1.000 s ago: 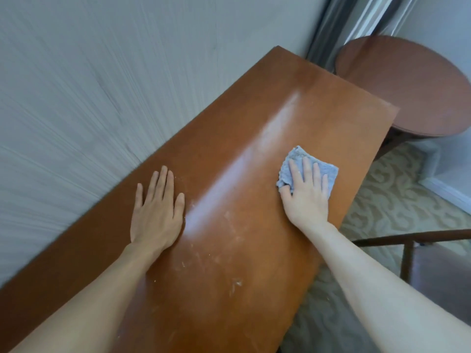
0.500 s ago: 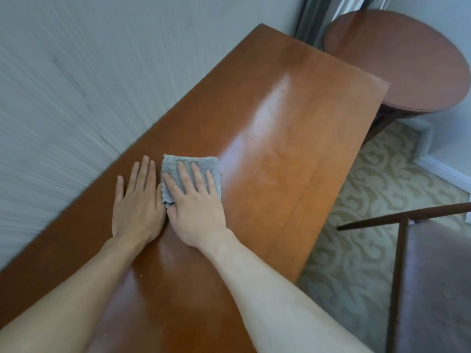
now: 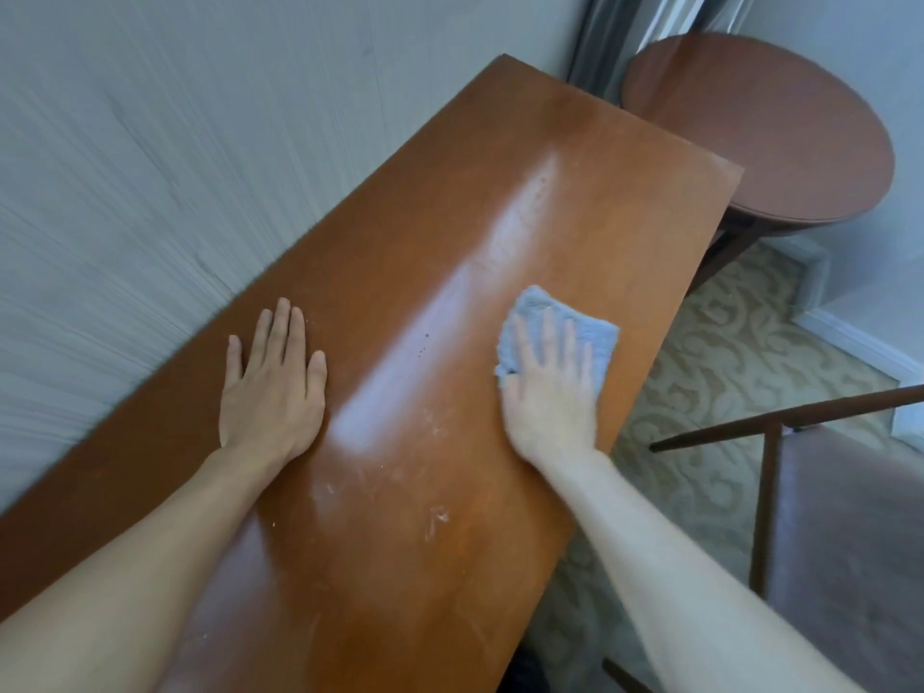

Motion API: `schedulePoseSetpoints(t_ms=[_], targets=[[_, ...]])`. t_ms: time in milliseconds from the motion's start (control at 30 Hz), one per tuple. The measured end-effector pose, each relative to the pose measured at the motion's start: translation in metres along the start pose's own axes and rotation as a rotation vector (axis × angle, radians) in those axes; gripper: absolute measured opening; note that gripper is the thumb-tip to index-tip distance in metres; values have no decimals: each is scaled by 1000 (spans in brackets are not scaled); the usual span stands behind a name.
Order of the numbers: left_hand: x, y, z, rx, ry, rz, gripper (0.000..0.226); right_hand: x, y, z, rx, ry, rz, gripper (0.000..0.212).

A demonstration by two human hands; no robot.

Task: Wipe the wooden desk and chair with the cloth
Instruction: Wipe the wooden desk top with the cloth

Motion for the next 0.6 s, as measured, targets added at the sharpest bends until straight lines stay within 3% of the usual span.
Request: schedulePoseSetpoints(t_ms=[167, 233, 333, 433, 500, 600], targets=[[2, -2, 0, 2, 0, -11, 66, -67, -21, -136, 84, 363, -53, 69], [2, -3, -2, 13, -10, -7, 66, -82, -25, -154, 83, 442, -100, 66], [3, -5, -5, 16, -12, -4, 66, -72, -22, -114, 85, 394, -55, 68], [2, -5, -5, 17, -12, -14, 67, -38, -9, -10, 16, 113, 11, 72], [1, -4, -2, 20, -7, -20, 68, -14, 6, 62, -14, -61, -36, 79], [2, -3, -1, 26, -1, -4, 68, 0, 12, 83, -14, -136, -68, 78]])
Point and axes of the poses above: each hand's wrist, its own x-axis towards the middle knuckle, its own y-axis out of the back of the hand, z = x × y, the point moved 6 cm from there along x, towards the middle knuckle, and after that the axes turned 1 degree about x, right-handed, at the moved point
